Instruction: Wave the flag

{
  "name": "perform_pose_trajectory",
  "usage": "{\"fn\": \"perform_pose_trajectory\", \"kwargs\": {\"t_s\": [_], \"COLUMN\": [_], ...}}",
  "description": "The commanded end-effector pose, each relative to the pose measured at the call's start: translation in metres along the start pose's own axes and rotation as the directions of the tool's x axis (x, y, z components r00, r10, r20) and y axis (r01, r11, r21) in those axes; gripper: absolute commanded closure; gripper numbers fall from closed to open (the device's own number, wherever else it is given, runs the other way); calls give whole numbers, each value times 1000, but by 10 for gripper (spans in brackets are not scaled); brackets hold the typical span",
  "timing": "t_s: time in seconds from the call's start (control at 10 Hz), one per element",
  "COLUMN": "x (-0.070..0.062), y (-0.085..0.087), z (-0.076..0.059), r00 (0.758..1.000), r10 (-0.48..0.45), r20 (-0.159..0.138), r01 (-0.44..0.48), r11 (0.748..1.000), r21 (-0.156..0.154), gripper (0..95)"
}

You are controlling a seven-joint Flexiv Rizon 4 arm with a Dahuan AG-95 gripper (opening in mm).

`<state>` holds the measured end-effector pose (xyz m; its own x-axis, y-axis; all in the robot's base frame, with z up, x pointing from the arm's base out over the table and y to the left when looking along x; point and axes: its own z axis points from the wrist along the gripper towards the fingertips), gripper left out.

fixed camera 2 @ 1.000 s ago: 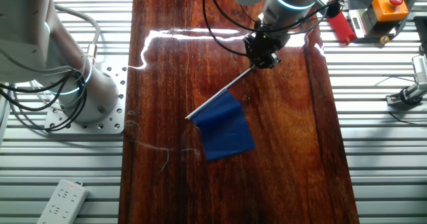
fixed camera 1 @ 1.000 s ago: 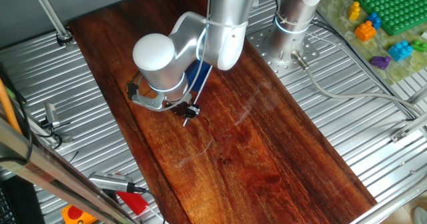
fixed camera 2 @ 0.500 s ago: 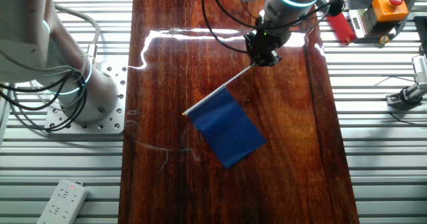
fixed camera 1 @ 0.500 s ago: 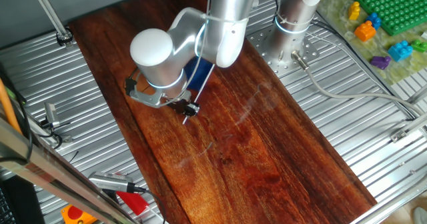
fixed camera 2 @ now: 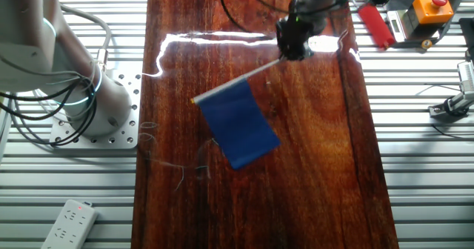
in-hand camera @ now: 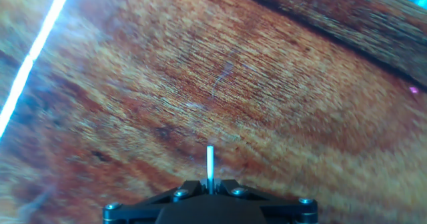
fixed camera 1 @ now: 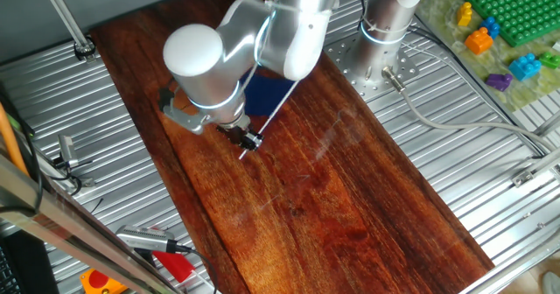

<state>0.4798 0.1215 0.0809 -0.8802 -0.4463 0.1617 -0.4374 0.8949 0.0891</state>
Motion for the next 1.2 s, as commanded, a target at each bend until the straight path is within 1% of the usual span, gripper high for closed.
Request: {"fn": "perform_pose_trajectory", "kwargs": {"t_s": [0.1, 0.3, 0.5, 0.7, 0.8, 0.9, 1.0, 1.1, 1.2], "x": [-6, -10, -18, -25, -25, -27, -27, -26, -24], "y": [12, 21, 28, 32, 32, 32, 28, 21, 8], "z": [-23, -36, -43, -49, -49, -51, -51, -52, -54], "r00": [995, 987, 973, 958, 958, 972, 989, 997, 997], "r10": [90, 157, 227, 284, 284, 231, 142, 62, -44], "r20": [-31, -30, -29, -26, -26, -33, -44, -53, -63], "r01": [-90, -157, -228, -285, -285, -233, -144, -63, 44], "r11": [996, 987, 972, 955, 955, 970, 989, 998, 999], "r21": [-17, -32, -48, -75, -75, -71, -39, -19, -11], "gripper": [950, 950, 950, 950, 950, 950, 950, 950, 950]}}
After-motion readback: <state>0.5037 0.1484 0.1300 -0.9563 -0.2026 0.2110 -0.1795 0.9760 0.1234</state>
